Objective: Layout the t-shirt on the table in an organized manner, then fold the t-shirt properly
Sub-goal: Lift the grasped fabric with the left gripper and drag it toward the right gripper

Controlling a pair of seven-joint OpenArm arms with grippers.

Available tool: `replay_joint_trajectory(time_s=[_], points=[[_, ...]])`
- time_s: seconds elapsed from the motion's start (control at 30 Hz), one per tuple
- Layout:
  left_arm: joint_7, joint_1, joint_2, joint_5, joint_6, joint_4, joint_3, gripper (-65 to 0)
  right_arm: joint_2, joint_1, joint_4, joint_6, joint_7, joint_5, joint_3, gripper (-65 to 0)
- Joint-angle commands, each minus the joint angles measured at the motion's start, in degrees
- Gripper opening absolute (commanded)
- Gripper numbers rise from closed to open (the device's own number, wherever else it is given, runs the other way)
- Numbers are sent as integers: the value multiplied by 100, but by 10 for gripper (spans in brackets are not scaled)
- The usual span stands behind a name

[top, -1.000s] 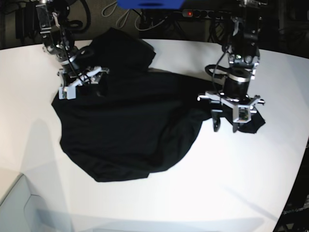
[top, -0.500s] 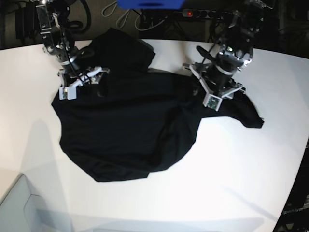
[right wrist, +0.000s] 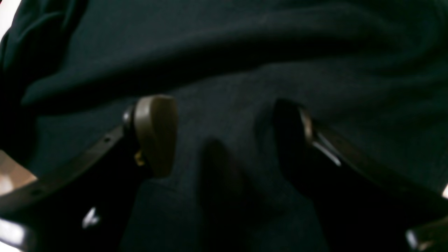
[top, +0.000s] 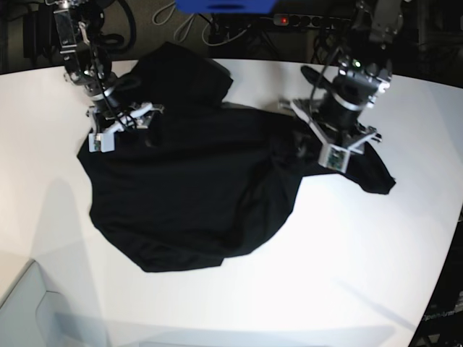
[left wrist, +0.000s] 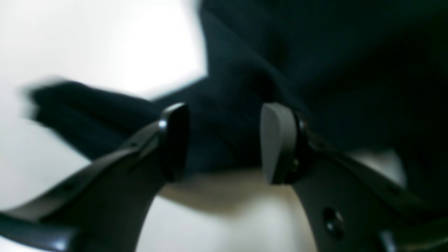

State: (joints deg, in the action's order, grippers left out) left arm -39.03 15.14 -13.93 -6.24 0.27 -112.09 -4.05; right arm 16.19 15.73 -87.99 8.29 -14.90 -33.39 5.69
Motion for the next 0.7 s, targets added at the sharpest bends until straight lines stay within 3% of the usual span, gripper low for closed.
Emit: replay_joint_trajectory(time_s=[0.0, 0.1, 0.17, 0.67], points=[[92, -182, 176, -31, -5, 5, 181, -329, 39, -47, -41, 45, 140, -42, -20, -216], [39, -639, 774, -31, -14, 480, 709, -329, 30, -47, 38, 45, 149, -42, -20, -216], [30, -938, 985, -31, -23, 910, 779, -329, 30, -65, 126, 45, 175, -42, -20, -216], [39, -955, 1081, -40, -23, 1948, 489, -330, 30, -118, 179, 45, 184, -42, -20, -216]])
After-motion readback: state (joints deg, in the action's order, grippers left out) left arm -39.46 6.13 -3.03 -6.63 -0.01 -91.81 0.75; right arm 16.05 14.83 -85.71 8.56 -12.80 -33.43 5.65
